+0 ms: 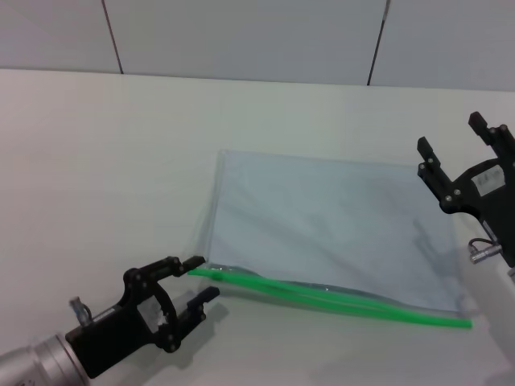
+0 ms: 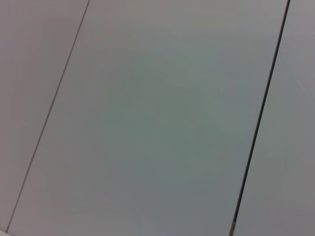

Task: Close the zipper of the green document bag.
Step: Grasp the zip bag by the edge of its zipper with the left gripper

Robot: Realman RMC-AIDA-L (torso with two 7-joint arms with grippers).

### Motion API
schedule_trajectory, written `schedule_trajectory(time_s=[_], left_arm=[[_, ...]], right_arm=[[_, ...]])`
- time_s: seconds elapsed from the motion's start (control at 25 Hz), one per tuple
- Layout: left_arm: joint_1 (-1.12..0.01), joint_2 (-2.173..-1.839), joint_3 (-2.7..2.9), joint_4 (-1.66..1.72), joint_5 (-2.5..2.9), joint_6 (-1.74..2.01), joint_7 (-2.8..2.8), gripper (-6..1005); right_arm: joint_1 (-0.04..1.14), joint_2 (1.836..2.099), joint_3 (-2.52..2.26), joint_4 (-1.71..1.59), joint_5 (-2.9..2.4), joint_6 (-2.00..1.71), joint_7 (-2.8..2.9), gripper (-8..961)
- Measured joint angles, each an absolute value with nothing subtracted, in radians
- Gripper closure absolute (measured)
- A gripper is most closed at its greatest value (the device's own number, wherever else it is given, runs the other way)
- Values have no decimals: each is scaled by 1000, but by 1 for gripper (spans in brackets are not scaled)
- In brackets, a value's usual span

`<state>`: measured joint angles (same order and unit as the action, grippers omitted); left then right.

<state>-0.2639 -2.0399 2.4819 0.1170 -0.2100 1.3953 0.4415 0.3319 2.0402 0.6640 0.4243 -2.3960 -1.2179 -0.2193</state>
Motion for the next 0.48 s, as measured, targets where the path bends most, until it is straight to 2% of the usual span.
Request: schedule_trajectory(time_s=[0.48], left_arm=[[-281,-2041,2468,117,-202,1314,516,552]], right_arm=[[332,2040,665,420,-2396,-1220,-219,229]])
